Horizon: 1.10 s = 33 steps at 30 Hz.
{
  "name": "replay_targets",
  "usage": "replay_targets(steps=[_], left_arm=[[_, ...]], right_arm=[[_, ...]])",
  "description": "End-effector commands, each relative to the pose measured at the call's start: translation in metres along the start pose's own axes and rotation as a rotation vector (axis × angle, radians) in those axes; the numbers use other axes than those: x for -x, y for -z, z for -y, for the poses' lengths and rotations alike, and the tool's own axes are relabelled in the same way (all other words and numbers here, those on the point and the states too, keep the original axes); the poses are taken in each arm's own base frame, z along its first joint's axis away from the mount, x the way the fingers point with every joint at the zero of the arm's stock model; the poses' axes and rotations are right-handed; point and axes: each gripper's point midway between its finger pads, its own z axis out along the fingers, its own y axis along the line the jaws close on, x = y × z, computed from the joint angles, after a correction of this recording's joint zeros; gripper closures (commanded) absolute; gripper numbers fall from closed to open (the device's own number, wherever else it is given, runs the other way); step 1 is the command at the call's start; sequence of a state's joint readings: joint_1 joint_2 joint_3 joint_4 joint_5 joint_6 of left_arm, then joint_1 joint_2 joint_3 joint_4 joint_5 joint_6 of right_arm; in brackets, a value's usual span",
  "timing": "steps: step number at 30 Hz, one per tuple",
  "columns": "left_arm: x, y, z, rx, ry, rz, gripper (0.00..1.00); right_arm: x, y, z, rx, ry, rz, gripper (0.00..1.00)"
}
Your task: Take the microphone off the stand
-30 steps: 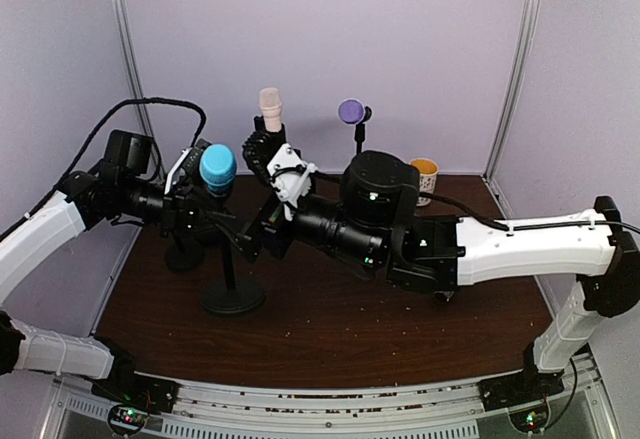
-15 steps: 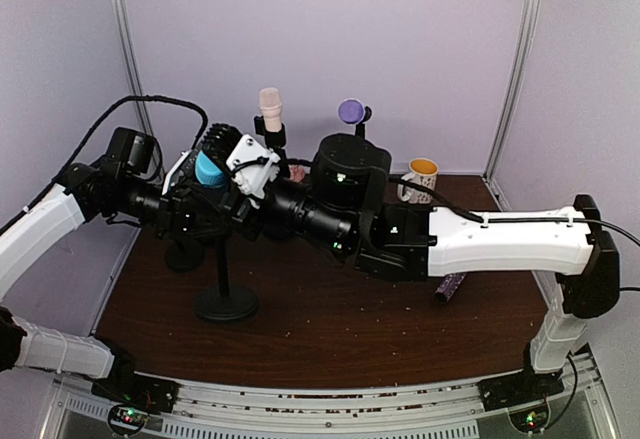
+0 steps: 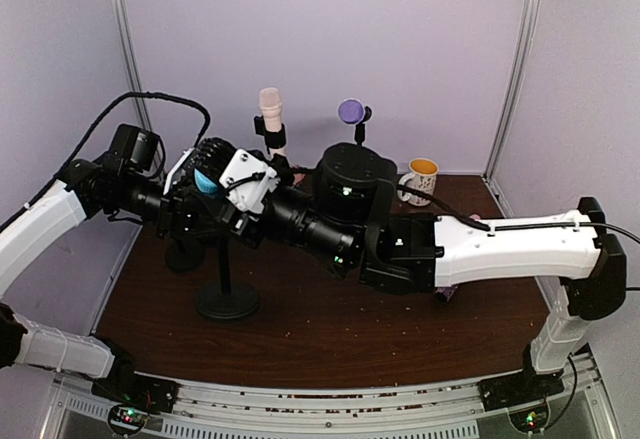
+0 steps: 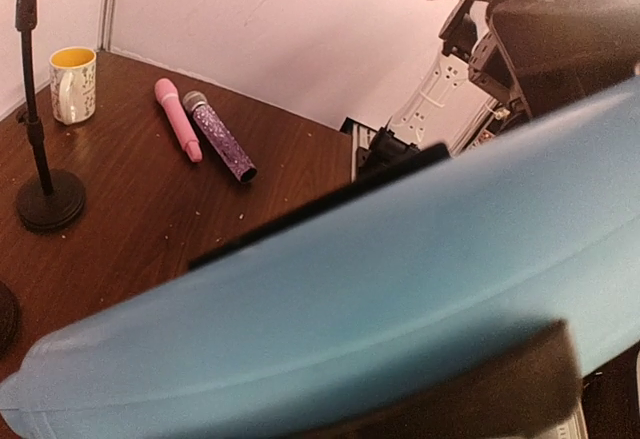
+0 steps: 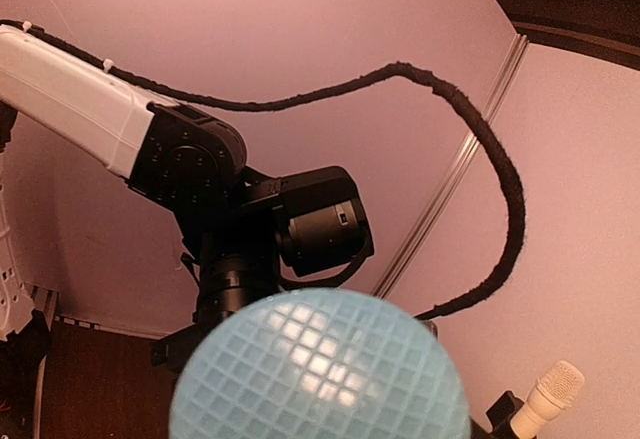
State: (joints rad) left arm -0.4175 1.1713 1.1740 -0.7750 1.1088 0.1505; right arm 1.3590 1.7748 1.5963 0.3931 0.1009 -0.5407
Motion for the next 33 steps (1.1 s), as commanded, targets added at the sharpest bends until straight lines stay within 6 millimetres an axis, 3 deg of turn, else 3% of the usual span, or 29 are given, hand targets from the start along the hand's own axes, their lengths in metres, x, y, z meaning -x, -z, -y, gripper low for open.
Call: replay_targets(steps=[1, 14, 21, 25, 28, 31, 33], left_arm=[[0.013, 0.003, -0.010, 0.030, 0.012, 0.020, 1.00], [0.003, 0.000, -0.064, 0.157, 0.082, -0.020, 1.00], [0.010, 0.000, -0.078, 0.184, 0.140, 0.023, 1.00], [0.007, 0.001, -0.078, 0.197, 0.115, 0.016, 1.00], [0.000, 0.004, -0.076, 0.216, 0.048, -0.020, 1.00], [-0.008, 0.009, -0.068, 0.224, -0.048, -0.078, 1.00], [-0.015, 0.012, -0.062, 0.223, -0.106, -0.122, 1.00]], right_arm=[[0.093, 0.041, 0.034, -0.084, 0.034, 0.191, 0.85], [0.141, 0.104, 0.036, -0.120, 0.033, 0.279, 0.87], [0.143, 0.107, 0.031, -0.135, 0.055, 0.279, 0.88], [0.143, 0.108, 0.040, -0.165, 0.006, 0.263, 0.87], [0.122, 0.107, 0.066, -0.260, -0.093, 0.177, 0.88], [0.074, 0.114, 0.109, -0.388, -0.296, 0.042, 0.92], [0.030, 0.125, 0.134, -0.449, -0.444, -0.045, 0.92]])
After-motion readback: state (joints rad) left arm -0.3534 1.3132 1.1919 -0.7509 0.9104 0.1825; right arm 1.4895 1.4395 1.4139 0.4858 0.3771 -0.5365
